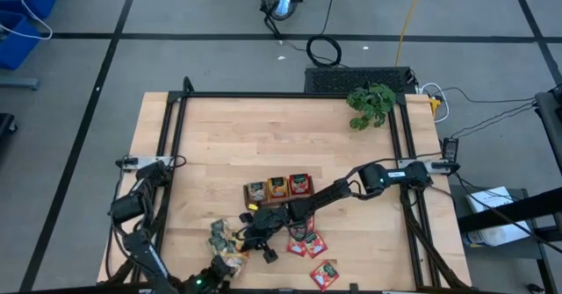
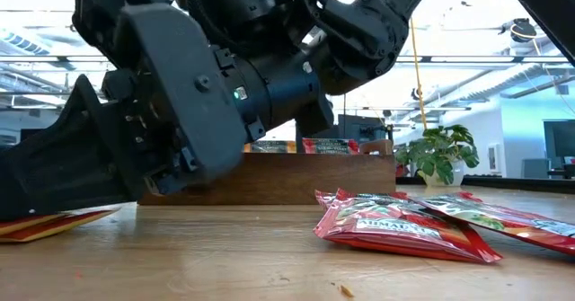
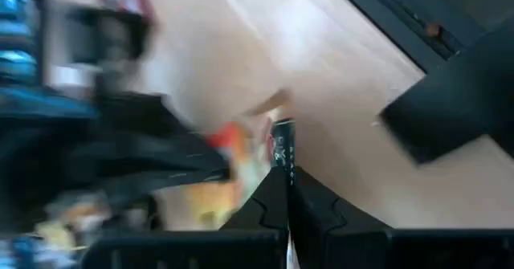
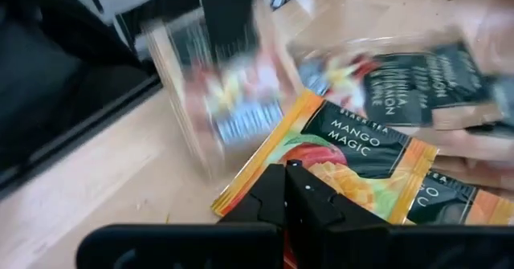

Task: Pick & Place Tea
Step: Put the brown tea bag into the left section of the wooden organizer

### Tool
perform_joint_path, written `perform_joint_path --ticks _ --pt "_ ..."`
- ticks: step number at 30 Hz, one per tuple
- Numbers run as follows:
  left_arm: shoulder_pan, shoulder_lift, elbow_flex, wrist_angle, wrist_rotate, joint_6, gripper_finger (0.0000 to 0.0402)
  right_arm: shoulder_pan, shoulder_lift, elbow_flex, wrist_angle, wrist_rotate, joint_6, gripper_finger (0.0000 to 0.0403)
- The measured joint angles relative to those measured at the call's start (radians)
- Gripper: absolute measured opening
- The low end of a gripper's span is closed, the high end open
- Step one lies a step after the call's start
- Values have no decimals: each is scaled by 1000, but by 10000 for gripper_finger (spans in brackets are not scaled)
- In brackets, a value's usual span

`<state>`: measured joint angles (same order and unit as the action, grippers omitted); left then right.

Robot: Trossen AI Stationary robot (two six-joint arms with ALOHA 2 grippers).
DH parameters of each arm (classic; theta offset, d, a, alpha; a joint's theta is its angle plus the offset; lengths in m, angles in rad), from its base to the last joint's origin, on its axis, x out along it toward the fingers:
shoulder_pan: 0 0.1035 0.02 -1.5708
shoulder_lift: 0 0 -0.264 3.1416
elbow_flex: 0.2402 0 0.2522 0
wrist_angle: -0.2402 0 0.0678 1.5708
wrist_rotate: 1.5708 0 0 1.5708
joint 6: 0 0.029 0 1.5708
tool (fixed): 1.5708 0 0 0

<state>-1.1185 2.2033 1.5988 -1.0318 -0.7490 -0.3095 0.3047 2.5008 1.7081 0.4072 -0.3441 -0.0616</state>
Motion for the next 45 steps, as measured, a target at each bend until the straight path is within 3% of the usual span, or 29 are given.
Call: perform_joint_path --ticks 8,12,20,23,26,32,35,39,45 --pt "-17 -73 162 -238 -103 43 5 13 -83 -4 -40 2 -109 0" --pt "-37 -128 167 -234 -169 144 4 13 -155 -1 -92 2 -145 0" --pt "-120 -219 167 -83 -161 283 4 39 -369 -13 -421 45 -220 0" --pt "-152 -220 167 11 -165 406 3 25 -430 -69 -483 -187 -231 5" --pt "-166 -217 161 109 -177 530 3 8 -473 -139 -405 -454 -200 18" --pt "-163 -200 156 227 -147 742 2 2 -492 -265 -17 -545 70 97" --pt "-154 -200 156 263 -107 834 2 -13 -495 -281 12 -655 135 152" --pt "-120 -200 157 315 -51 928 2 -23 -494 -287 16 -654 197 209" --pt "-33 -200 157 290 43 1020 1 -13 -459 -280 30 -690 234 242"
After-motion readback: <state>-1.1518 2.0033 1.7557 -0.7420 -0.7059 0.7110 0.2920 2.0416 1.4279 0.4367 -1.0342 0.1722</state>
